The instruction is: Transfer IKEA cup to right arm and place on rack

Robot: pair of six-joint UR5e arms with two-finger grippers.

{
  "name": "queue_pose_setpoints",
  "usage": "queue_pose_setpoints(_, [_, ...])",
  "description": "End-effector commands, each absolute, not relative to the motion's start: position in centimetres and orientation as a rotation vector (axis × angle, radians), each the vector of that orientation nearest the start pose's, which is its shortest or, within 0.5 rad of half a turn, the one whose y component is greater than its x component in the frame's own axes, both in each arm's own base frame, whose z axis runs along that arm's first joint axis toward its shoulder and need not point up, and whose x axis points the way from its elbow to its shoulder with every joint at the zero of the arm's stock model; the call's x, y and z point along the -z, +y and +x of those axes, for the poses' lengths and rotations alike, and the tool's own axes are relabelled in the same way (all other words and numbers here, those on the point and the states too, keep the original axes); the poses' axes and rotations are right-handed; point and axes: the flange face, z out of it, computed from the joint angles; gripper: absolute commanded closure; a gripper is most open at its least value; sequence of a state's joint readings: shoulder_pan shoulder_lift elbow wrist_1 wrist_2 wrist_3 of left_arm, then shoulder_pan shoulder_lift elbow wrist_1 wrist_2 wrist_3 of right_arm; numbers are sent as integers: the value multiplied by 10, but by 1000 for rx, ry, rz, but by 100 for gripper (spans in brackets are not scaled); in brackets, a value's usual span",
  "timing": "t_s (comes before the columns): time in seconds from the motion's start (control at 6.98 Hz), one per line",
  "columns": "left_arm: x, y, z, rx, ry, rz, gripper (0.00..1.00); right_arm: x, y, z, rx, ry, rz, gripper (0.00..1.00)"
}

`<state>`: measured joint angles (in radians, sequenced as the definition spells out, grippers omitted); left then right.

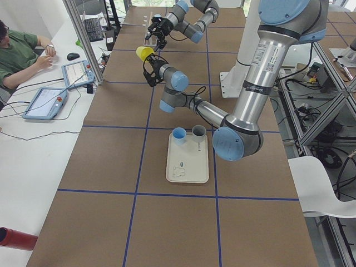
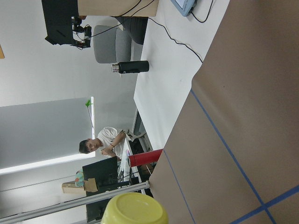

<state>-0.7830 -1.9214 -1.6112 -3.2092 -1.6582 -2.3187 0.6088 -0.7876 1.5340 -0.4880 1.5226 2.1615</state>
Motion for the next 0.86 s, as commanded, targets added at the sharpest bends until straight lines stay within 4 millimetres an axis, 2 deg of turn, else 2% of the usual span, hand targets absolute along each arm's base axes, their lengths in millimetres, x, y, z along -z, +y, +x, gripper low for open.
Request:
queue_pose_setpoints(0.0, [-271, -470, 318, 824, 2157, -49, 100, -68, -488, -461, -873, -1936, 42, 1])
queue_pose_setpoints(0.72, [-261, -458, 337, 793, 2171, -91, 100, -69, -488, -464, -873, -1931, 39, 1])
